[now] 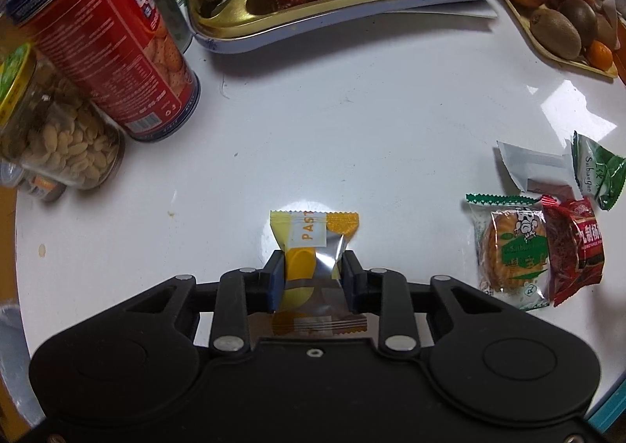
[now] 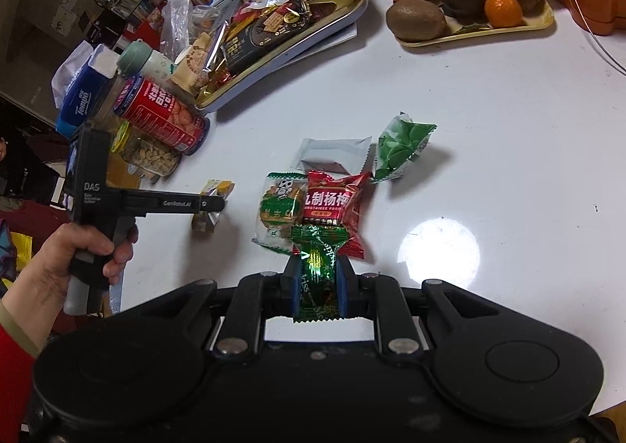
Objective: Organize snacks
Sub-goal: 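Carry the green candy and yellow-silver packet in both grippers to the gold tray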
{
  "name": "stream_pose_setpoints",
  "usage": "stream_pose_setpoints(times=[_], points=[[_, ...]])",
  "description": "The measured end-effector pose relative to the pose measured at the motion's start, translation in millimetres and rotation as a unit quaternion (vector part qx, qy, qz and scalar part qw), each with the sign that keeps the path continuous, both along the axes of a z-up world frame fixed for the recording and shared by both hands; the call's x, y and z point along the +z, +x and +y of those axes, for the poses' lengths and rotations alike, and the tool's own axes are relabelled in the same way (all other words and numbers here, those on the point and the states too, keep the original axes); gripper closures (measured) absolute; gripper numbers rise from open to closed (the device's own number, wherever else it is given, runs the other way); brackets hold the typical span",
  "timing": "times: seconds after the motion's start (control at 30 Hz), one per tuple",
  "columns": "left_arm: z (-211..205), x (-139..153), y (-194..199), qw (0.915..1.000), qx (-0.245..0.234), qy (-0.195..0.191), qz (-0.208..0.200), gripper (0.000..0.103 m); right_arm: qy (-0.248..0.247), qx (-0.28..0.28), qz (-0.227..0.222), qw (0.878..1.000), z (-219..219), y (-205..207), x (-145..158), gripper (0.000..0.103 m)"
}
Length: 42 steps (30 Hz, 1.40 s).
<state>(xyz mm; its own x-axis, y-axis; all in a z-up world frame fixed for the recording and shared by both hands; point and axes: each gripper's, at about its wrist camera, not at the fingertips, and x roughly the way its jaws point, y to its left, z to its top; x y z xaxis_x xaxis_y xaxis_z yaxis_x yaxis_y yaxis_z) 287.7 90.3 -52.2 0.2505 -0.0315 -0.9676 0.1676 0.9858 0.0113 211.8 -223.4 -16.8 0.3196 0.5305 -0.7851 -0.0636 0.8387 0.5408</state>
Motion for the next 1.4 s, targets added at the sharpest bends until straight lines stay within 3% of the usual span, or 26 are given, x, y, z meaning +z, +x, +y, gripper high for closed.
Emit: stream_pose_setpoints(times=[0.4,0.8,1.4], points=[[4,7,-68,0.993,0.111,-0.042,-0.005,0.065,-0.022,-0.006,0.013,1.0,2,2,-17,0.083],[11,14,-91,0.98,0.179,-0.085,-0.015,0.065,-0.04,-0.007,0.005,0.999,-1,-1,-21,0.083],[-3,17,-100,0.9791,0.183,-0.079,-0.041,0.065,-0.059,0.002,0.005,0.998,3,-1,-27,0.083]])
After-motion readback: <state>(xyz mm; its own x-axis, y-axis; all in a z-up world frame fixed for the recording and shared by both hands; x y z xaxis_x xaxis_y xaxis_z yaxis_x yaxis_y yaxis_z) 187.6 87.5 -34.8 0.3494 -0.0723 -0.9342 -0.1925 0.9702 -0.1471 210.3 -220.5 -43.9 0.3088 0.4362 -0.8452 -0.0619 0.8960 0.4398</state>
